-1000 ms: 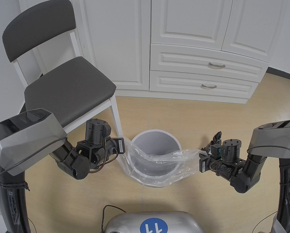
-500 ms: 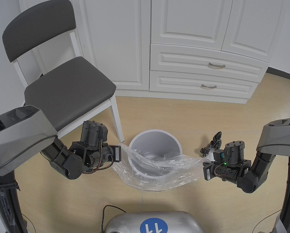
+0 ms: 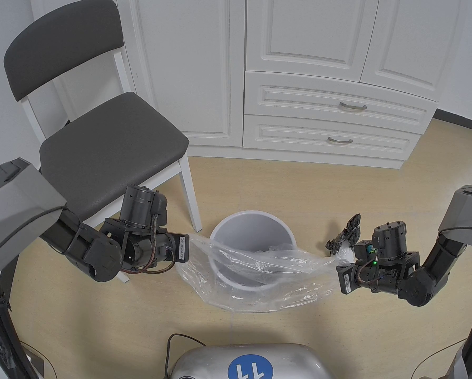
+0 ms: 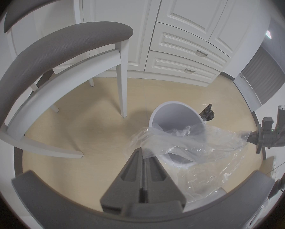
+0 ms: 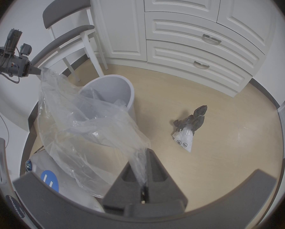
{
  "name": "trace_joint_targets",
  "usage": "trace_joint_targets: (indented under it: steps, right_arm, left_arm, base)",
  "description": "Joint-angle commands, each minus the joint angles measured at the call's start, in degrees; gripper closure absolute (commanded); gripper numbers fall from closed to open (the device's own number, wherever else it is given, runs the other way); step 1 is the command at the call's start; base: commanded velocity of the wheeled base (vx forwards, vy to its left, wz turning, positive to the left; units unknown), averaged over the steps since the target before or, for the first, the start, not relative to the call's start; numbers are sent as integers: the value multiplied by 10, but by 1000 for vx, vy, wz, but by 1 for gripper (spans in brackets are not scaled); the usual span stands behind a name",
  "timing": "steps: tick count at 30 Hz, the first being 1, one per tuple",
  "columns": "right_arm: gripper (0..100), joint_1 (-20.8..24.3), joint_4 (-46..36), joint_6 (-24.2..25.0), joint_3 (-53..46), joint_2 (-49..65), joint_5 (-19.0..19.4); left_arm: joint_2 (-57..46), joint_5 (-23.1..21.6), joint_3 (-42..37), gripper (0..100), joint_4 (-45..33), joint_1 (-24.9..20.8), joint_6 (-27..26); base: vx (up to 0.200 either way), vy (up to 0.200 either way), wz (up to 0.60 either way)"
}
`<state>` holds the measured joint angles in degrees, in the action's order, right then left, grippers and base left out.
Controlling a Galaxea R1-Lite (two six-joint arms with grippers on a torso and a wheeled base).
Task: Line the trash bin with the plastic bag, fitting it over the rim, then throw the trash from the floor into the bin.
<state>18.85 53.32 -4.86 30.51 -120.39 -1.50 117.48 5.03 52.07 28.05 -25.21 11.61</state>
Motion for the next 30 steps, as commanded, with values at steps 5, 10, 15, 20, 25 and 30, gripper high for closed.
trace_joint_targets:
  steps: [5, 10, 15, 20, 25, 30]
  right_arm:
    - [100, 0, -43, -1, 3, 26, 11]
    - [100, 3, -58, 0, 23, -12, 11]
    - [100, 2, -50, 10, 52, -56, 6]
    - [100, 1, -37, 90, 103, -96, 4]
    - [100, 1, -9, 137, 134, -126, 3]
    - [100, 0, -1, 172, 169, -152, -17]
  left_arm:
    - [-11, -13, -4, 100, -29, 6, -16]
    - [8, -36, 5, 100, -46, 6, -16]
    - [50, -41, 27, 100, -37, 5, -8]
    - [88, -34, 81, 100, -36, 4, 67]
    - [108, -33, 101, 100, -33, 2, 80]
    - [141, 2, 147, 100, -33, -6, 134]
  base:
    - [0, 0, 0]
    - [0, 0, 0]
    - [0, 0, 0]
    - [0, 0, 0]
    - [0, 0, 0]
    - [0, 0, 0]
